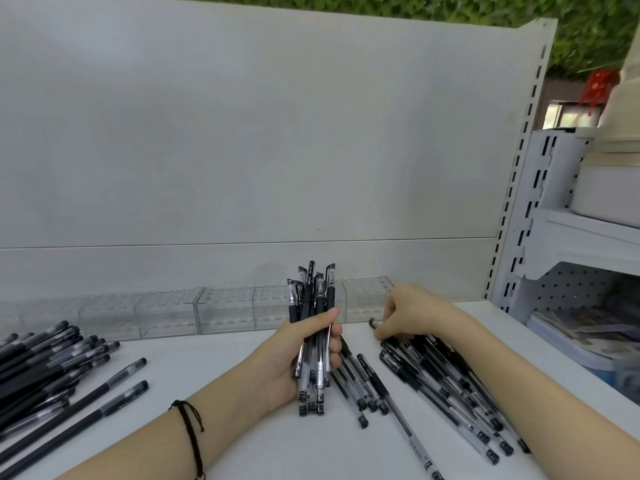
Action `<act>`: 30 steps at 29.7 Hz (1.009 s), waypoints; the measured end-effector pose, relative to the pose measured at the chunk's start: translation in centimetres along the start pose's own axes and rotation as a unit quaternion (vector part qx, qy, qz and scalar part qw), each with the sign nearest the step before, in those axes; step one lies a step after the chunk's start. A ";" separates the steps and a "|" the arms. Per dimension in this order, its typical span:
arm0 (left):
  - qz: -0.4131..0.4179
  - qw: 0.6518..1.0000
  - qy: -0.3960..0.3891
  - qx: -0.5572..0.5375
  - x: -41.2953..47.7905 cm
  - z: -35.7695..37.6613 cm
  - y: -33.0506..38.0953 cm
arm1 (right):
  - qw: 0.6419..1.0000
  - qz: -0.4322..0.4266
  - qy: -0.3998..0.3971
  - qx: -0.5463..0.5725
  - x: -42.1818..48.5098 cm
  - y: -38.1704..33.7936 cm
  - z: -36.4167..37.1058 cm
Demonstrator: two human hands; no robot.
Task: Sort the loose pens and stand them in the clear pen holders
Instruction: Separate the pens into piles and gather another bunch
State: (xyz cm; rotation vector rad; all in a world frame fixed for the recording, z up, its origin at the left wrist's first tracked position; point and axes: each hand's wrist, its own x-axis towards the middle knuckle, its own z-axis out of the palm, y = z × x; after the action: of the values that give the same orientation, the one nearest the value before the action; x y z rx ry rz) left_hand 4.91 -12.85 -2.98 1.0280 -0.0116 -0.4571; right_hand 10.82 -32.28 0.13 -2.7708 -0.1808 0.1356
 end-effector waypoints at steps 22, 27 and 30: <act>-0.006 1.000 -0.022 -0.015 -0.6 0.7 -0.4 | 0.944 -0.155 -0.021 0.291 -2.2 -1.8 -1.0; 0.006 0.999 0.002 -0.046 -0.3 0.8 -0.4 | 0.994 -0.067 -0.086 -0.004 -2.1 0.5 -1.5; -0.003 0.999 0.000 -0.050 -0.3 0.8 -0.3 | 0.996 -0.038 -0.082 -0.018 -1.9 0.4 -1.2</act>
State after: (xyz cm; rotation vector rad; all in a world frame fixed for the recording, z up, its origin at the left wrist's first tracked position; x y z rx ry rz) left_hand 4.33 -13.55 -2.74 0.9295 0.0139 -0.4586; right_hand 9.14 -33.37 1.21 -2.7837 -0.3333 0.3444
